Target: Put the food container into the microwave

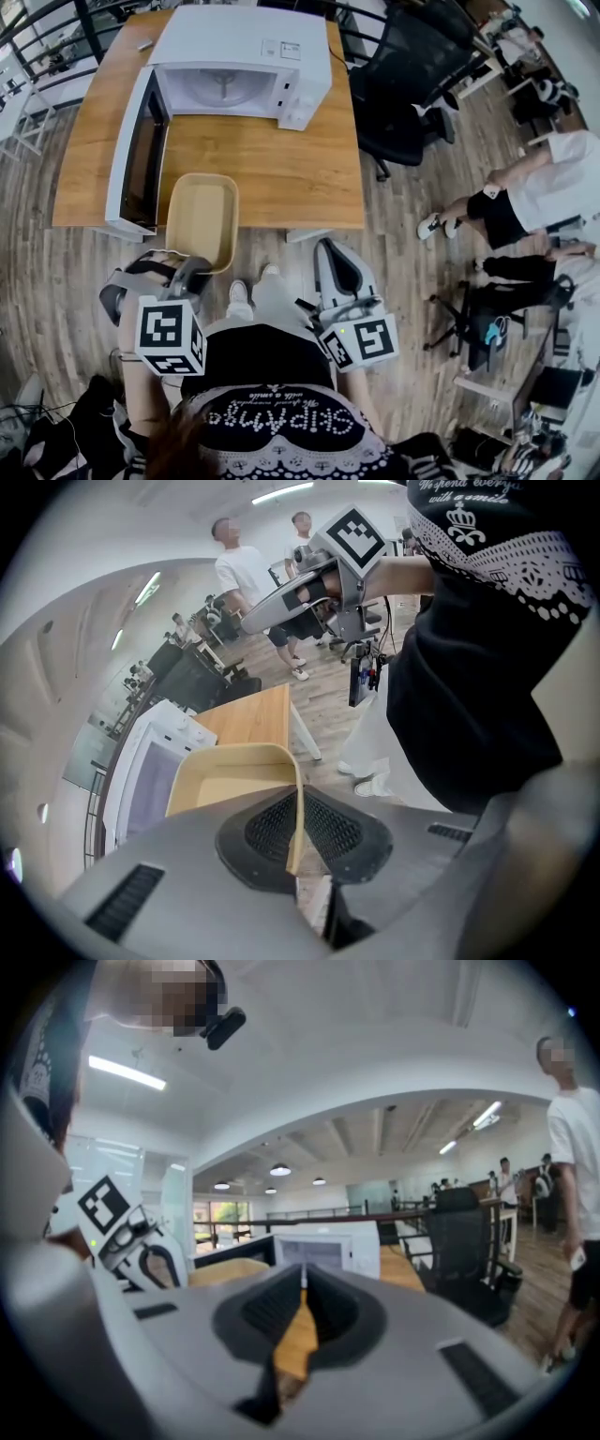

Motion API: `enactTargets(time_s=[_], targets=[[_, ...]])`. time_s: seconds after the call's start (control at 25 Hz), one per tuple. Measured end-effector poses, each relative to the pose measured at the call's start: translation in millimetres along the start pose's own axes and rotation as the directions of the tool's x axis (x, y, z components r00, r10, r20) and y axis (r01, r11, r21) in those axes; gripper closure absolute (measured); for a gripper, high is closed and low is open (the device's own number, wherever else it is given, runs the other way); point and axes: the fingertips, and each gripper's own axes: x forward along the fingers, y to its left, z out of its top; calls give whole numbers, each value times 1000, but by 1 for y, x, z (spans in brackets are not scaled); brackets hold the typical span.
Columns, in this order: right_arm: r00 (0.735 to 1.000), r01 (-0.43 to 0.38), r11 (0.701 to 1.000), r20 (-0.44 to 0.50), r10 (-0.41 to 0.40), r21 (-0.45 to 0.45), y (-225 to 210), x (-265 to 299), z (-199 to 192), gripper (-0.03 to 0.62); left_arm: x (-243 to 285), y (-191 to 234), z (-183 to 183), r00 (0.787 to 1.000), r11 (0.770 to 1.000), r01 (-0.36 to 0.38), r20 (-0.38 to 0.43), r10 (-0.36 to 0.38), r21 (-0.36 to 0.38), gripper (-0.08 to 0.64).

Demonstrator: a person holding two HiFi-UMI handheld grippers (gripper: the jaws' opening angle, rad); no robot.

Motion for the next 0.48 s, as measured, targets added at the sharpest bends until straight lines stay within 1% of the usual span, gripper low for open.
enactTargets(time_s=[0.24,0.48], targets=[[1000,5,1000,-16,-5,5,-10,16,-4,554,12,8,-4,1000,1000,9,-7,-10,-19,515],[1000,-21,1000,-21,22,14,-17,40,2,554,15,27,-6,1000,999,5,-19,-5,-41,515]])
